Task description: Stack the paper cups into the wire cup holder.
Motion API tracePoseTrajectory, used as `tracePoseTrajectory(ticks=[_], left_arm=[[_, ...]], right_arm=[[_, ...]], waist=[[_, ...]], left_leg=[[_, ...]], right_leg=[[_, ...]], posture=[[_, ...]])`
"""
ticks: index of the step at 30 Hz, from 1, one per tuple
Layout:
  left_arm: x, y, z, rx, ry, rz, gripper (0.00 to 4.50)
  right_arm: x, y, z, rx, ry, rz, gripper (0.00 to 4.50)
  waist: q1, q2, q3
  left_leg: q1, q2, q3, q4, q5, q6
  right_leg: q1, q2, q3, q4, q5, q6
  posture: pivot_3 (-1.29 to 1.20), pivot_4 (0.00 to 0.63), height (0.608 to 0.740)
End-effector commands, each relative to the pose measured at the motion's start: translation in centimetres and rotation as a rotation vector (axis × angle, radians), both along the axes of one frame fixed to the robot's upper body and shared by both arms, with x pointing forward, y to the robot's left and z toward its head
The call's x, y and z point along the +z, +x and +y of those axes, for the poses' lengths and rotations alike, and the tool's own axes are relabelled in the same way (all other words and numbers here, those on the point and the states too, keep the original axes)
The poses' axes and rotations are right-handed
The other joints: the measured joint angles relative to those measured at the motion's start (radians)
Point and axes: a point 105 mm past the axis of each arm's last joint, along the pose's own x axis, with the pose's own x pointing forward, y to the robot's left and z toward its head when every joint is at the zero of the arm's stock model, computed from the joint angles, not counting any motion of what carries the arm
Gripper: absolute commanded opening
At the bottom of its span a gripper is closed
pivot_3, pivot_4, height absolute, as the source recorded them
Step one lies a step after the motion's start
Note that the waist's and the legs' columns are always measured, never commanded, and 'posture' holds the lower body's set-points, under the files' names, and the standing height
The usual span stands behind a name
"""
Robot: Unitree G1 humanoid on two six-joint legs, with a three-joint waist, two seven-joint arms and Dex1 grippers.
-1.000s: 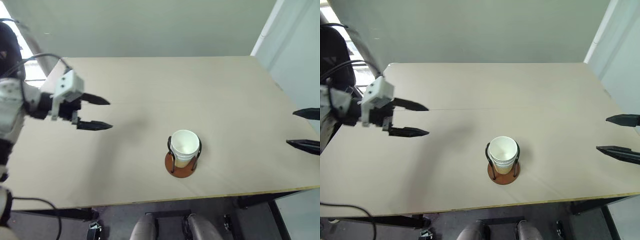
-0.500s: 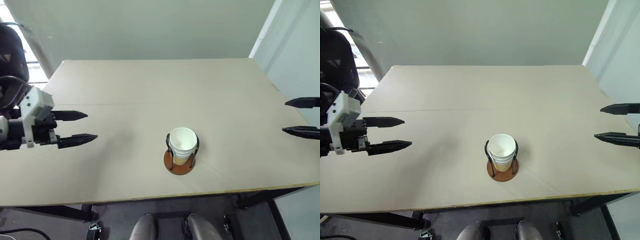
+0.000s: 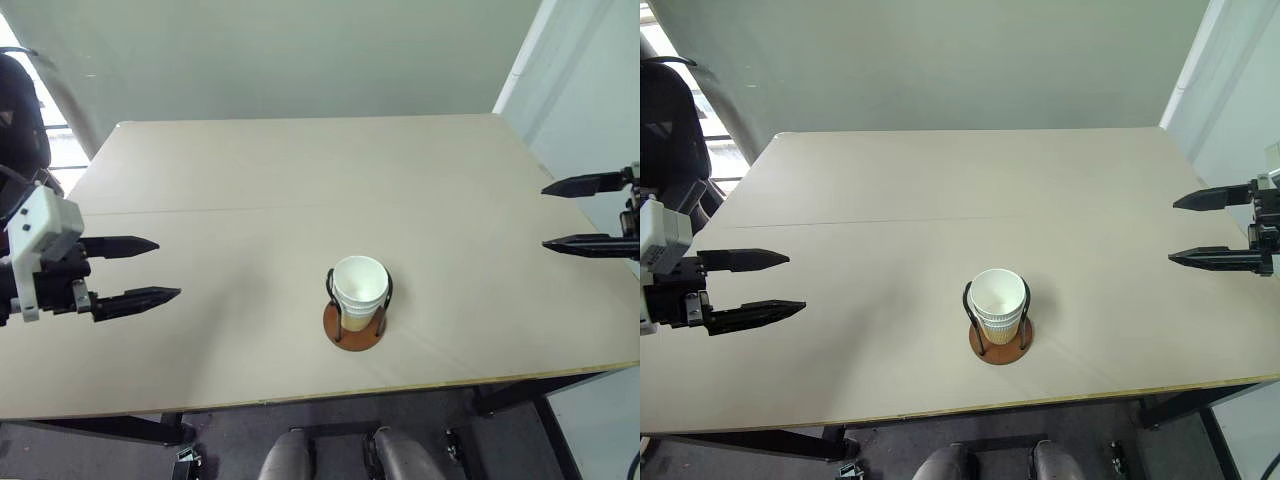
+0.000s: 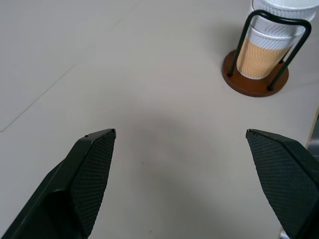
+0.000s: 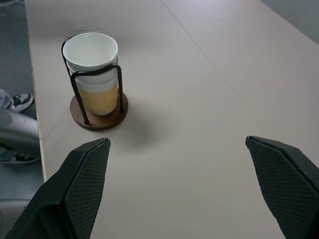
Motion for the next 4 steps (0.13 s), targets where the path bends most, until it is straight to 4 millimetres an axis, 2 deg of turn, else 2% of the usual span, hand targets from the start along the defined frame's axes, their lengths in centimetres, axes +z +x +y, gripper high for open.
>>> tracePoseTrajectory(ticks=[1, 4], left_arm=[[0.73, -0.37, -0.05, 0.011, 0.017, -0.040, 4.47], [0.78, -0.45, 0.00, 0.014, 0.018, -0.043, 4.47]], right_arm=[[1.11, -0.07, -0.24, 0.001, -0.009, -0.044, 4.50], [1.33, 0.00, -0.20, 0.004, -0.011, -0.048, 4.50]], waist=[[0.000, 0.000, 0.000], [0.000, 0.000, 0.000]], left_leg=[[0.000, 0.000, 0.000, -0.001, 0.000, 0.000], [0.000, 0.000, 0.000, -0.002, -0.001, -0.002]], right_leg=[[0.000, 0.000, 0.000, 0.000, 0.000, 0.000], [-0.001, 0.000, 0.000, 0.000, -0.001, -0.001]], posture=[[0.00, 0.150, 0.740], [0.00, 0.150, 0.740]])
